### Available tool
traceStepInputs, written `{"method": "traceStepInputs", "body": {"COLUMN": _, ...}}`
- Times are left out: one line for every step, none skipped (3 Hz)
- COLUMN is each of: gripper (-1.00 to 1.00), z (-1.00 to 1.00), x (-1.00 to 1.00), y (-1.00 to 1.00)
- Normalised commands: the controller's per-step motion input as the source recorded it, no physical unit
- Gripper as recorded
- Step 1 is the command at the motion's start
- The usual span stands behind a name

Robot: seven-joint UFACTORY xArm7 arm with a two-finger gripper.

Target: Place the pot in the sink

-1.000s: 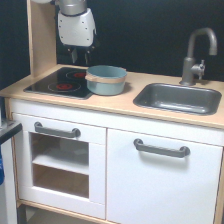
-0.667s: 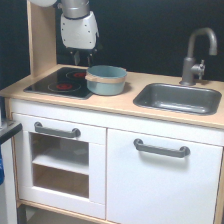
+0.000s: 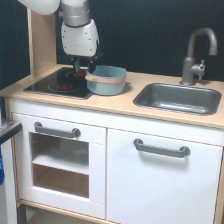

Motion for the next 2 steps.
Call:
{"method": "traceStepInputs", "body": {"gripper": 0.53, "z": -0.7, "x": 0.09, "y": 0.04}}
{"method": "traceStepInputs", "body": {"gripper": -0.93, "z": -0.56, "x": 0.23, "y": 0.04}}
